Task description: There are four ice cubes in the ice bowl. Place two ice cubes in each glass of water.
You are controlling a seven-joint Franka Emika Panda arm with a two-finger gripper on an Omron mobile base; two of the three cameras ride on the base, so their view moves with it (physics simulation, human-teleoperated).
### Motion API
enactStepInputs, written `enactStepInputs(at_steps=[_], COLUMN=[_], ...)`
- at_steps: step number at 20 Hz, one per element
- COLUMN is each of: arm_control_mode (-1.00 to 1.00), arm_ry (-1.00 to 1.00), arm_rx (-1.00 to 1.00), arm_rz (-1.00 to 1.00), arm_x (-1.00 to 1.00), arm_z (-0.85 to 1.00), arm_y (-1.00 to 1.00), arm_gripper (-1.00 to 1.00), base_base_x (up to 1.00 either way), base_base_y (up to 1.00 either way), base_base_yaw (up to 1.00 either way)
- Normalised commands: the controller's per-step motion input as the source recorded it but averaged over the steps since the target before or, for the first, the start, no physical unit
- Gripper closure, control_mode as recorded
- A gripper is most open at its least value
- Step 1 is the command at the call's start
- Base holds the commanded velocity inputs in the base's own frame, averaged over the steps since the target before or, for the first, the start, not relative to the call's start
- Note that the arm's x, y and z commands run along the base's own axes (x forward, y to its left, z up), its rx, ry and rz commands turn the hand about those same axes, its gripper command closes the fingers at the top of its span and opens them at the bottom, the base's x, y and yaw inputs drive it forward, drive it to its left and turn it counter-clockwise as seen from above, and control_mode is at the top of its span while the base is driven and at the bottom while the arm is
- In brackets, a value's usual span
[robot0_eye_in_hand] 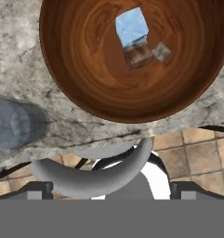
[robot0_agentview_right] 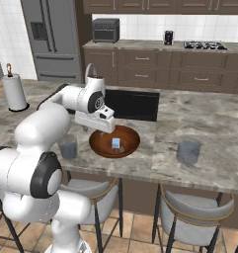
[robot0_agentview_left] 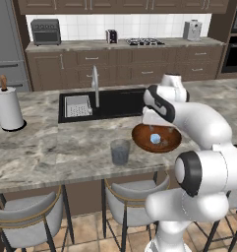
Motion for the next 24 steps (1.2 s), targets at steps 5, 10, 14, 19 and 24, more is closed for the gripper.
enactStepInputs(at_steps=[5, 10, 14, 19, 24], arm_control_mode=[-1.0, -1.0, -1.0, -1.0, -1.0], arm_ry=[0.0, -0.01, -0.01, -0.05, -0.09], arm_rx=[0.0, 0.0, 0.0, 0.0, 0.0], arm_rz=[0.14, 0.19, 0.23, 0.22, 0.21], arm_x=[0.0, 0.03, 0.19, 0.21, 0.22], arm_z=[-0.19, -0.18, -0.22, -0.24, -0.27], arm_y=[-0.23, -0.2, -0.1, -0.06, -0.08], arm_gripper=[-1.0, -1.0, -1.0, -1.0, -1.0], base_base_x=[0.0, 0.0, 0.0, 0.0, 0.0], base_base_y=[0.0, 0.0, 0.0, 0.0, 0.0], base_base_yaw=[0.0, 0.0, 0.0, 0.0, 0.0])
